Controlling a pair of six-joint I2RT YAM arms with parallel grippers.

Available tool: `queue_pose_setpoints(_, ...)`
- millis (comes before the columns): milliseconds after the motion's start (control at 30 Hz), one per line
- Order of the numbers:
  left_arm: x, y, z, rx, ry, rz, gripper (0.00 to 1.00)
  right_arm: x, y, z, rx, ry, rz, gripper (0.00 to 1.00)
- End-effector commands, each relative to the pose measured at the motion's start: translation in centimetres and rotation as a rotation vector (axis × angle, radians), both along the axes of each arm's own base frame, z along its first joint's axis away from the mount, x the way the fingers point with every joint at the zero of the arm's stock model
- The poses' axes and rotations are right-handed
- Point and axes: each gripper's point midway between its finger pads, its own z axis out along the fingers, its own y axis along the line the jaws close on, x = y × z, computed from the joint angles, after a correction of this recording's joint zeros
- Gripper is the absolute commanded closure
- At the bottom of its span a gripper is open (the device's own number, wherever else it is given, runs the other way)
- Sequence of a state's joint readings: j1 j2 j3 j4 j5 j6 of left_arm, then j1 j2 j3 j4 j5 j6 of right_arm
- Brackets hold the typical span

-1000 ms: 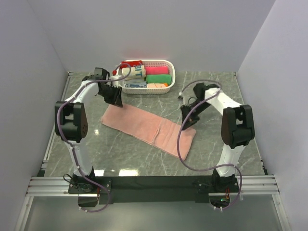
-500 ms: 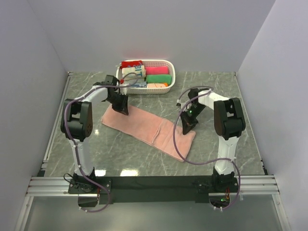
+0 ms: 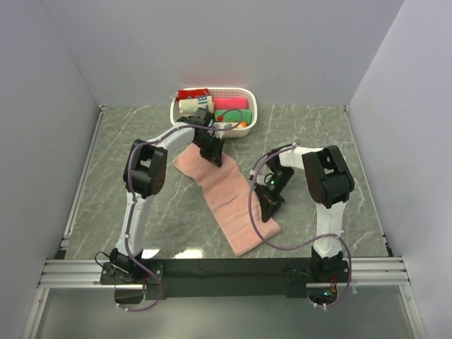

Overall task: Roll the towels
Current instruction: Fold the towel

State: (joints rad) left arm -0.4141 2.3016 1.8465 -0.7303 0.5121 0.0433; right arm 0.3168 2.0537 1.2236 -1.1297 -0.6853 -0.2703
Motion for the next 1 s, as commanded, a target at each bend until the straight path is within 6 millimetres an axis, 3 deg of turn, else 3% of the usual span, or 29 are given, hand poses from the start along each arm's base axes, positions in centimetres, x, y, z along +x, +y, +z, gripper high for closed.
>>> queue_pose_setpoints(0, 0.4, -3.1, 1.0, -0.078, -0.02, -0.088, 0.83, -0.8, 1.6, 2.2, 0.073, -0.007, -0.01, 0.87)
queue_pose_setpoints(100, 1.3, -4.1, 2.2, -0.12, -0.054, -0.113, 0.8, -0.8, 2.1, 2.6, 0.094, -0.002, -0.023, 0.86)
queue_pose_setpoints(200, 1.4, -4.1, 4.5, -0.141, -0.111, -0.152, 0.78, -0.4, 2.5, 3.6, 0.12, -0.002, -0.034, 0.86)
queue_pose_setpoints(333, 0.3, -2.5, 8.2, -0.133, -0.21, -0.131, 0.75, 2.9, 1.7, 5.3, 0.152, -0.091, -0.103, 0.86)
queue_pose_setpoints(400, 0.6, -1.2, 8.5, -0.091, -0.238, -0.085, 0.74, 5.3, 1.4, 5.6, 0.144, -0.181, -0.136, 0.85)
queue_pose_setpoints(533, 1.5, 0.7, 7.8, -0.047, -0.242, 0.012, 0.72, 7.5, 1.6, 4.6, 0.106, -0.235, -0.18, 0.84)
queue_pose_setpoints(733, 2.9, 2.3, 6.5, -0.091, -0.124, 0.122, 0.72, 5.4, 2.5, 1.5, 0.071, -0.153, -0.162, 0.87)
queue_pose_setpoints(833, 2.8, 3.0, 5.6, -0.078, -0.112, 0.136, 0.73, 3.3, 3.0, 0.4, 0.074, -0.091, -0.143, 0.87)
queue_pose_setpoints(967, 2.4, 3.0, 4.8, -0.083, -0.098, 0.129, 0.73, -1.1, 4.3, -0.1, 0.101, 0.044, -0.106, 0.85)
